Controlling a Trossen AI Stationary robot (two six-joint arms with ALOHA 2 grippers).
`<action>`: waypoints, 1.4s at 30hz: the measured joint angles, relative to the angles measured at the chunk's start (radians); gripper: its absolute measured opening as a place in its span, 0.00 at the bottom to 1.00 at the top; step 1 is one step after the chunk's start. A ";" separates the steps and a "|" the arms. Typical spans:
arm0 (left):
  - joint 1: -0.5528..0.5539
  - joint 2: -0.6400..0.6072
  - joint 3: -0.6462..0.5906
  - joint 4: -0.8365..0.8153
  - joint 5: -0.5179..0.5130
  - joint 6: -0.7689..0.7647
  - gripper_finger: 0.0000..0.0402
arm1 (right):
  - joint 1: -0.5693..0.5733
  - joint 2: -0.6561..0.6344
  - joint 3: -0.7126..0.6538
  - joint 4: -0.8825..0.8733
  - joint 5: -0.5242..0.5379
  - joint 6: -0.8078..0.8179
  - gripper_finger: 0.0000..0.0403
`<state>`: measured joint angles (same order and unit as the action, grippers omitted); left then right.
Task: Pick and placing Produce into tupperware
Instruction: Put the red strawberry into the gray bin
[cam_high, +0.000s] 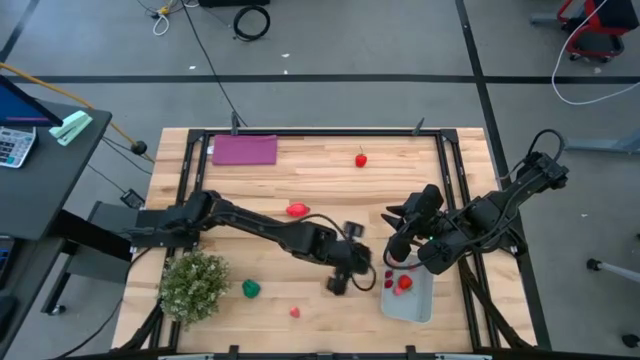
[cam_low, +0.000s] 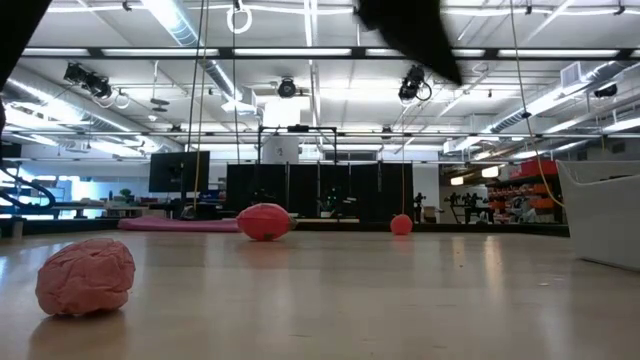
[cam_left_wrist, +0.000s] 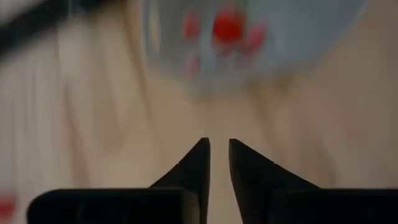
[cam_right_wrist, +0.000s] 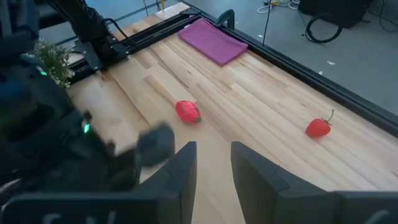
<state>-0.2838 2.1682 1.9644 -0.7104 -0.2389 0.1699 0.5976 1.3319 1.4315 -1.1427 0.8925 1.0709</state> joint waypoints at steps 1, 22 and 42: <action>0.000 -0.010 0.000 -0.081 -0.044 -0.028 0.15 | 0.000 0.000 0.000 0.001 0.000 0.006 0.27; 0.048 -0.658 -0.018 -0.858 -0.791 -0.504 0.10 | -0.070 0.006 0.000 0.125 0.352 -0.090 0.26; 0.154 -1.008 -0.018 -0.858 -0.789 -0.426 0.04 | -0.918 0.102 -0.002 0.235 -0.378 -0.320 0.26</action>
<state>-0.1295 1.1604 1.9465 -1.5688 -1.0279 -0.2559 -0.3200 1.4339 1.4296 -0.9073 0.5140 0.7509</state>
